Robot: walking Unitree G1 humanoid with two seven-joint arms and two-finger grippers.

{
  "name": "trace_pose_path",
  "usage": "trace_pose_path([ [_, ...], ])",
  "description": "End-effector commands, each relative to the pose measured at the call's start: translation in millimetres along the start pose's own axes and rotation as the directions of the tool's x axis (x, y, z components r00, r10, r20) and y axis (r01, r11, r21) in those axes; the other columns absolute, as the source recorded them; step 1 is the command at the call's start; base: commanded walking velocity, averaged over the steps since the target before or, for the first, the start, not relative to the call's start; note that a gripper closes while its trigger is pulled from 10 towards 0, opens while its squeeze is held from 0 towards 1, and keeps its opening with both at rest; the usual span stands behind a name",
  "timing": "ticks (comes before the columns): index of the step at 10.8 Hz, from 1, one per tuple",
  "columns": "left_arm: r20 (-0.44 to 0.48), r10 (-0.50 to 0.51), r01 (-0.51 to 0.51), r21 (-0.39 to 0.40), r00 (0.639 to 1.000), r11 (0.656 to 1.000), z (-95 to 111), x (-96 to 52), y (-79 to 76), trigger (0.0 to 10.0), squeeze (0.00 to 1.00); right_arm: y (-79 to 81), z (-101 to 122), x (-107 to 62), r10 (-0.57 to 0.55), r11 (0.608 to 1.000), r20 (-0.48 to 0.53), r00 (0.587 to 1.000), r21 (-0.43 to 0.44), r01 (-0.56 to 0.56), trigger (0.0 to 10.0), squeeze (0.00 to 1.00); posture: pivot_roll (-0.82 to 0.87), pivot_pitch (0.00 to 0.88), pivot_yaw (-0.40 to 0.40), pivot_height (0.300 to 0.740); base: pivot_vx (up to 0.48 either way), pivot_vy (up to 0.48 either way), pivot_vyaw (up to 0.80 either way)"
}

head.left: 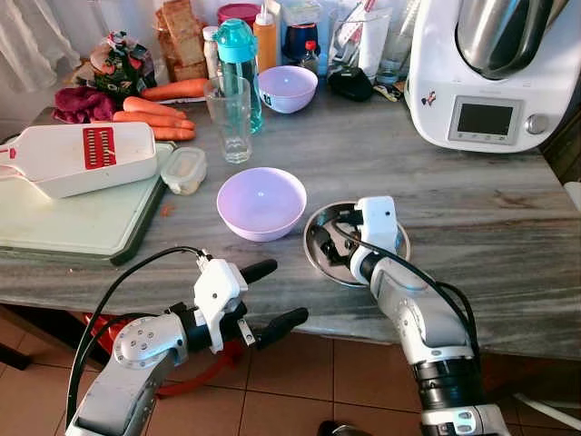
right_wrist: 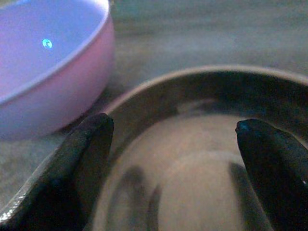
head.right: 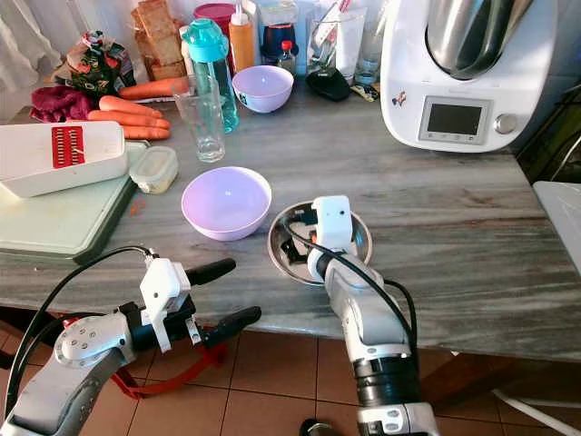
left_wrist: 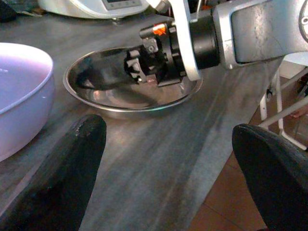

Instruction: Setting the table

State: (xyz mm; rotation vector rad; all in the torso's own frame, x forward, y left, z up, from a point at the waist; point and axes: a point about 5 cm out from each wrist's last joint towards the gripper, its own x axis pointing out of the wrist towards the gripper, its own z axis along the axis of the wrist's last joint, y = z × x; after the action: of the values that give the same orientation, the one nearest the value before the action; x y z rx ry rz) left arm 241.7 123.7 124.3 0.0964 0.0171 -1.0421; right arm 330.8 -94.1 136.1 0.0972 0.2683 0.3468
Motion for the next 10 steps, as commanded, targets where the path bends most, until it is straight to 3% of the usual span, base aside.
trace_pose_path([
  [1, -0.007, -0.003, 0.003, 0.012, 1.0, 1.0, 1, -0.2, -1.5, 10.0, 0.0, 2.8, 1, 1.8, 0.01, 1.0, 0.006, 1.0, 0.006, -0.01, 10.0, 1.0, -0.01, 0.139, -0.008, 0.74, 0.0, 0.0, 0.0],
  [6, -0.004, 0.0, 0.0, 0.011, 1.0, 1.0, 2, 0.7, -2.3, 10.0, 0.0, 7.5, 0, 4.4, 0.023, 1.0, 0.008, 1.0, 0.013, -0.023, 10.0, 1.0, -0.01, 0.141, -0.008, 0.74, 0.0, 0.0, 0.0],
  [10, -0.003, -0.002, 0.002, 0.01, 1.0, 1.0, 2, 2.2, -1.6, 10.0, 0.0, -6.0, -4, -5.5, -0.028, 1.0, -0.012, 1.0, 0.005, 0.028, 10.0, 1.0, -0.01, 0.144, -0.005, 0.74, 0.0, 0.0, 0.0],
])
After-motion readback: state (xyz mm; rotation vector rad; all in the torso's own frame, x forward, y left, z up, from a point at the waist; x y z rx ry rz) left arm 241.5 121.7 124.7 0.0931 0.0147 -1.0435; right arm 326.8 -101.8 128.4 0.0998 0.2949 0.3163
